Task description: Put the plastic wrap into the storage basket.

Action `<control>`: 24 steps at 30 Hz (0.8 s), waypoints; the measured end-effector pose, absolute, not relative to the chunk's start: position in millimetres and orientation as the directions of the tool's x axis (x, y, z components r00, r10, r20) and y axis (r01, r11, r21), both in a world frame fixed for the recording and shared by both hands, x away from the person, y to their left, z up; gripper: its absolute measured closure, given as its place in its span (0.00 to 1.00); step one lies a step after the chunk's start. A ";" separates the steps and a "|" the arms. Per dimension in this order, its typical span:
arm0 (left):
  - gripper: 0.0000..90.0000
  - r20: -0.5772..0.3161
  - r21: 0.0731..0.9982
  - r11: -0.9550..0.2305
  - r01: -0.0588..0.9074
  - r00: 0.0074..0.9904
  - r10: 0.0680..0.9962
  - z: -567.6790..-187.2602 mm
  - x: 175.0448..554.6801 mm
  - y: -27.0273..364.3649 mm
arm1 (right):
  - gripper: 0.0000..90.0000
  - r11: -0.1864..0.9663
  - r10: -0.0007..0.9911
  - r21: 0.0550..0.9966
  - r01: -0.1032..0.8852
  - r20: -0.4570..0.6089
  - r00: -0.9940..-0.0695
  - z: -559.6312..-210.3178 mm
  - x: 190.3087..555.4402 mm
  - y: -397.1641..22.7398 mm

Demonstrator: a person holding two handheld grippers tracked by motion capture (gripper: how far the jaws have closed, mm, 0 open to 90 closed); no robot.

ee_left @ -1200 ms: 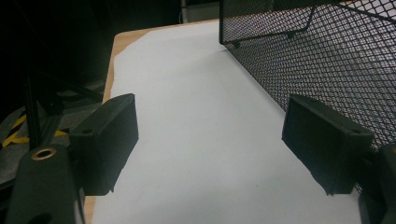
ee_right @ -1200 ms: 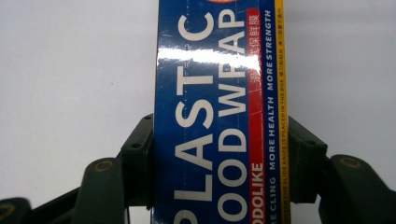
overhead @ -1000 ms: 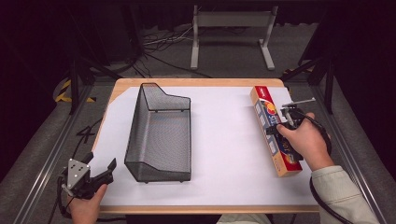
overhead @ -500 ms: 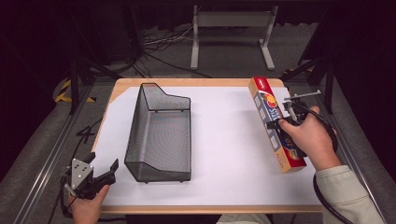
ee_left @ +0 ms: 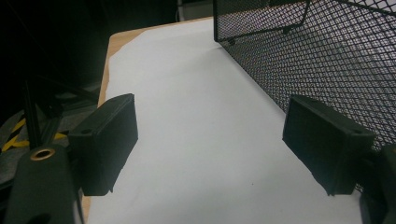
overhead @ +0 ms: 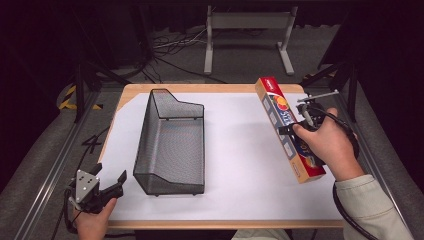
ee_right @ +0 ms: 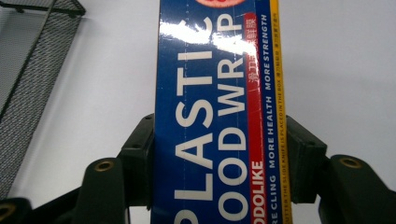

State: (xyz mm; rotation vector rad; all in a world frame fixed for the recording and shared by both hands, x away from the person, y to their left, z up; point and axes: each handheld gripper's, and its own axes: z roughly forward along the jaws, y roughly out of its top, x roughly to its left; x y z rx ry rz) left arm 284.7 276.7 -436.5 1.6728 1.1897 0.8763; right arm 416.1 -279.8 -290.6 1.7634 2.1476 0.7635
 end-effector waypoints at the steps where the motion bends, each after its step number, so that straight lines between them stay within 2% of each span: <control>1: 0.21 0.054 0.929 -0.155 0.335 0.293 0.955 -436.5 284.7 276.7 | 0.46 0.126 0.965 0.545 0.829 0.127 -0.230 -290.6 416.1 -279.8; 24: 0.21 0.058 0.931 -0.156 0.331 0.288 0.956 -435.9 284.5 279.3 | 0.46 0.237 0.899 0.573 0.784 0.176 -0.401 -271.1 414.7 -193.5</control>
